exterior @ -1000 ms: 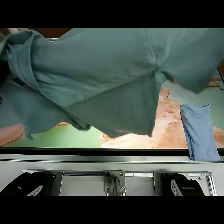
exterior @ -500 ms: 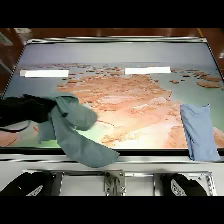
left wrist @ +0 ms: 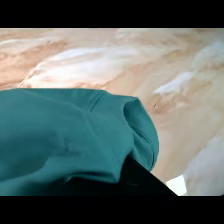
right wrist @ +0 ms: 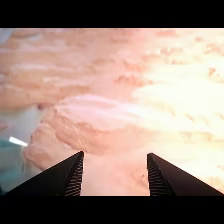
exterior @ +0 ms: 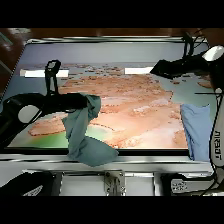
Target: Fold the shirts.
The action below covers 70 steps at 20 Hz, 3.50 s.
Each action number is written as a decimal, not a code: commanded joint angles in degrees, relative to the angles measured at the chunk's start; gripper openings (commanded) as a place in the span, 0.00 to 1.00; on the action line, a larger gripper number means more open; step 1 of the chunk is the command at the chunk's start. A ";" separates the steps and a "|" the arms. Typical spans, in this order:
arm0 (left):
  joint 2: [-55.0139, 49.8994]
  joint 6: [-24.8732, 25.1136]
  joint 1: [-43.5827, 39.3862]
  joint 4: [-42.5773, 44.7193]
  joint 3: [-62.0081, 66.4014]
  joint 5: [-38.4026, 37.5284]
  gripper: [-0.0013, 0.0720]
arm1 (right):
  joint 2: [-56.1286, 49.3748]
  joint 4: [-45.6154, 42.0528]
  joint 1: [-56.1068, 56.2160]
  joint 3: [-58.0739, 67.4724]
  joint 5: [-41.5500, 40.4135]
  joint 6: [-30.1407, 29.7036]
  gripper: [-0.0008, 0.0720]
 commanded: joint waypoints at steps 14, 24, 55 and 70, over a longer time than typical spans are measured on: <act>-37.44 12.81 -0.48 -23.56 32.33 -17.38 0.86 | 2.21 -26.99 -5.14 0.07 17.73 3.48 0.88; -2.80 3.10 9.09 -18.71 -12.50 -22.47 0.86 | -6.45 -11.32 -6.03 -2.64 10.54 -0.46 0.88; -2.49 -5.27 -0.96 4.11 -16.11 -20.57 0.07 | -11.39 -14.29 10.34 0.15 4.87 -3.28 0.10; 20.39 -0.46 2.40 24.24 44.26 -31.15 0.07 | 41.44 -25.44 10.34 17.05 -7.96 6.51 0.10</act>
